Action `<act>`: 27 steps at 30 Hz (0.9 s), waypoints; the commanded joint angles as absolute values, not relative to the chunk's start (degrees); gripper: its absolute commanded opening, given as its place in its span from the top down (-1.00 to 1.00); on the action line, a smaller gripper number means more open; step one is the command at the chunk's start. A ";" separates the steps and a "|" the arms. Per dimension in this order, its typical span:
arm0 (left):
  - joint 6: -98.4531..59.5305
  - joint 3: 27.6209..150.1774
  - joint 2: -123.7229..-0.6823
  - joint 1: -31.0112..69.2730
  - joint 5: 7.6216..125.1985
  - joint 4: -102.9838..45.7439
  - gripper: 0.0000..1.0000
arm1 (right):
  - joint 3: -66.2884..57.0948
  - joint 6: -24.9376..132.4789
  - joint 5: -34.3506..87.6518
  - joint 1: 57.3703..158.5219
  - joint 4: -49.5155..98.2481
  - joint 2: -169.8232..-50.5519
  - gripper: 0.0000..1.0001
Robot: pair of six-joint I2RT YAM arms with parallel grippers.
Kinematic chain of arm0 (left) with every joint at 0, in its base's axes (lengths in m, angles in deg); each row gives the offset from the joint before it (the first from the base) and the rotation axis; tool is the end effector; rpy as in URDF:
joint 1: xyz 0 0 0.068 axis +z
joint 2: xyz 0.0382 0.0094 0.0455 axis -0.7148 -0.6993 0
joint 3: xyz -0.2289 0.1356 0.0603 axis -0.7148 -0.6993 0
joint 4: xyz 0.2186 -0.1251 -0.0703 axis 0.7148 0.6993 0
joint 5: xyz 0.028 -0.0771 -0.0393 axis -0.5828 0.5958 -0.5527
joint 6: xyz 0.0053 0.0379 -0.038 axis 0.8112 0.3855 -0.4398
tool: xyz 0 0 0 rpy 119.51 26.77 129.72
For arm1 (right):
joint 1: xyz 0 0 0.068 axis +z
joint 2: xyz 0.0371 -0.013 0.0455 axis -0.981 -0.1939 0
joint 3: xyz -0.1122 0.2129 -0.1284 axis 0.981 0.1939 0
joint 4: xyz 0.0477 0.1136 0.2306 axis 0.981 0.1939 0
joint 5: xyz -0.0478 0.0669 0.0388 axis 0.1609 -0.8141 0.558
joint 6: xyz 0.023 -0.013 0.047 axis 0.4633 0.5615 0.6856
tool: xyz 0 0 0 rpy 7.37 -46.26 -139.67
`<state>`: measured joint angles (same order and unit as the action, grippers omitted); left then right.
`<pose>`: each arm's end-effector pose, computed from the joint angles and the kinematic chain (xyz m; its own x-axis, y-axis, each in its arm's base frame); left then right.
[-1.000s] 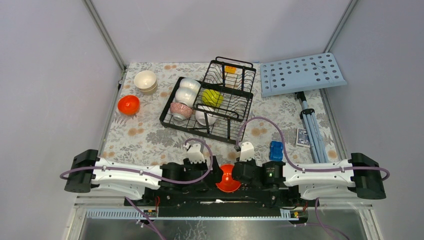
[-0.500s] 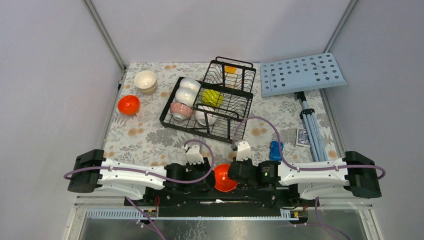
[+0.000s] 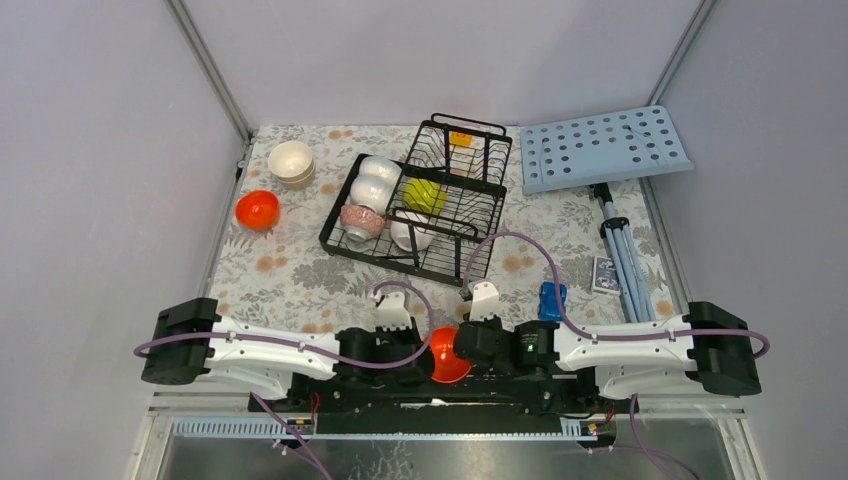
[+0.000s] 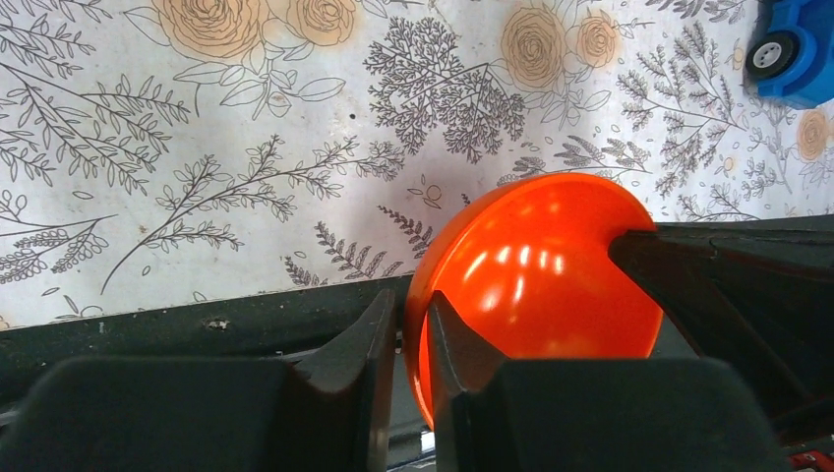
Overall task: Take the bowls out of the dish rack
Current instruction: Adjust the bowl at the center of the board, then pick up the bowl from the dish rack.
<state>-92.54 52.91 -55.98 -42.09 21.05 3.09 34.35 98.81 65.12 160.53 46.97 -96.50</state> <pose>0.0299 -0.2105 0.1862 -0.7858 -0.2251 -0.5761 0.0380 0.9121 -0.4082 0.0500 0.2164 0.1992 -0.7061 -0.1615 -0.6895 -0.4063 0.8899 0.2076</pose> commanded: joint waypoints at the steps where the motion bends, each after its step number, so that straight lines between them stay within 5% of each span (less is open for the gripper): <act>1: -91.39 53.58 -56.27 -41.91 20.62 3.11 0.62 | 32.10 99.69 67.25 160.79 45.15 -96.11 1.00; 9: -89.88 53.70 -57.26 -41.91 20.64 2.51 1.00 | 32.25 98.65 65.65 160.76 43.95 -96.22 0.98; 12: -89.26 53.94 -57.26 -41.91 20.17 2.52 1.00 | 32.35 97.99 64.99 160.73 43.56 -95.48 0.73; 21: -87.80 54.63 -55.77 -41.76 17.60 4.56 1.00 | 32.08 97.02 62.66 160.73 45.34 -89.90 -0.45; 27: -87.08 60.51 -49.17 -40.51 9.12 20.63 1.00 | 32.77 89.19 56.59 160.73 46.48 -77.82 -0.62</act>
<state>-87.71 54.27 -55.53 -41.57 18.42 10.17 34.35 95.36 60.68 160.53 45.66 -85.09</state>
